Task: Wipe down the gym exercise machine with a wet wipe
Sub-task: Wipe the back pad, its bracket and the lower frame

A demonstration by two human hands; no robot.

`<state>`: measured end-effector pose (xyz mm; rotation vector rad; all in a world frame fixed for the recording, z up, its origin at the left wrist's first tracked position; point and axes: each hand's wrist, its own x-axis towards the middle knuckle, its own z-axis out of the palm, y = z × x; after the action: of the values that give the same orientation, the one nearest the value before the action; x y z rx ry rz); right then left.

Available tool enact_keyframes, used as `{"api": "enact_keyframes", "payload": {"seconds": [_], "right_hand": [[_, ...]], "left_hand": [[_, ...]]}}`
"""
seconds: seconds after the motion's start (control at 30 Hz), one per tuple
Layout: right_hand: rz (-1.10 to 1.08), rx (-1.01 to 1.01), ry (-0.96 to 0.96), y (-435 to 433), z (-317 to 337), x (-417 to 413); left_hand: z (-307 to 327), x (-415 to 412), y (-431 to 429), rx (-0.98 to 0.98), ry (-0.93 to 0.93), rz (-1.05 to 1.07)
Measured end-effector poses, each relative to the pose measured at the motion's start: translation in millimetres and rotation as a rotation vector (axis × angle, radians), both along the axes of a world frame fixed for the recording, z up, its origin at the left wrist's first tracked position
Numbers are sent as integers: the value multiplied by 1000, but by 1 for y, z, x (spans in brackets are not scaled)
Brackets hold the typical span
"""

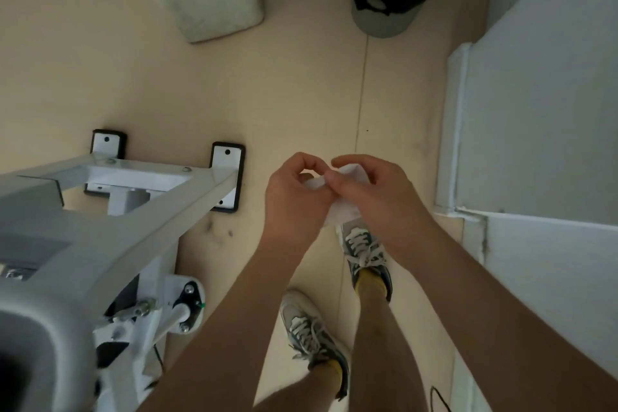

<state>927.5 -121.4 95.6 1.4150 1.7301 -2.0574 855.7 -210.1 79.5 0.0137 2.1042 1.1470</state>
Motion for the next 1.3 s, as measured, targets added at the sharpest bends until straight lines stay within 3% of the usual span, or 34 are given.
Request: {"api": "enact_keyframes", "payload": {"seconds": [0.1,0.17,0.27,0.43,0.5,0.63,0.9,1.0,1.17,1.3], "right_hand": [[-72,51,48,3,38,6],[-111,97,54,6,62,7],[-172,163,65,13,95,3],[-177,155,50,9,141,-14],[-176,100,45,8,158,-24],[-57,-61,73,8,191,-49],[-163,-30,252,-3,240,-102],[-133,-151,315,-3,260,-123],[-213,-579,437,4,293,-164],[-252,-876,474,12,324,-195]], "left_hand": [[48,-3,-3,21,2,-50],[75,-11,-9,96,-119,-53],[111,-23,-14,293,-333,122],[155,-33,-13,382,-373,268],[173,-37,-13,400,-319,284],[206,-47,-12,273,-22,220],[266,-78,-20,333,-100,355],[285,-94,-21,360,-62,450],[323,-132,-19,791,-379,782],[349,-158,-15,908,-407,879]]}}
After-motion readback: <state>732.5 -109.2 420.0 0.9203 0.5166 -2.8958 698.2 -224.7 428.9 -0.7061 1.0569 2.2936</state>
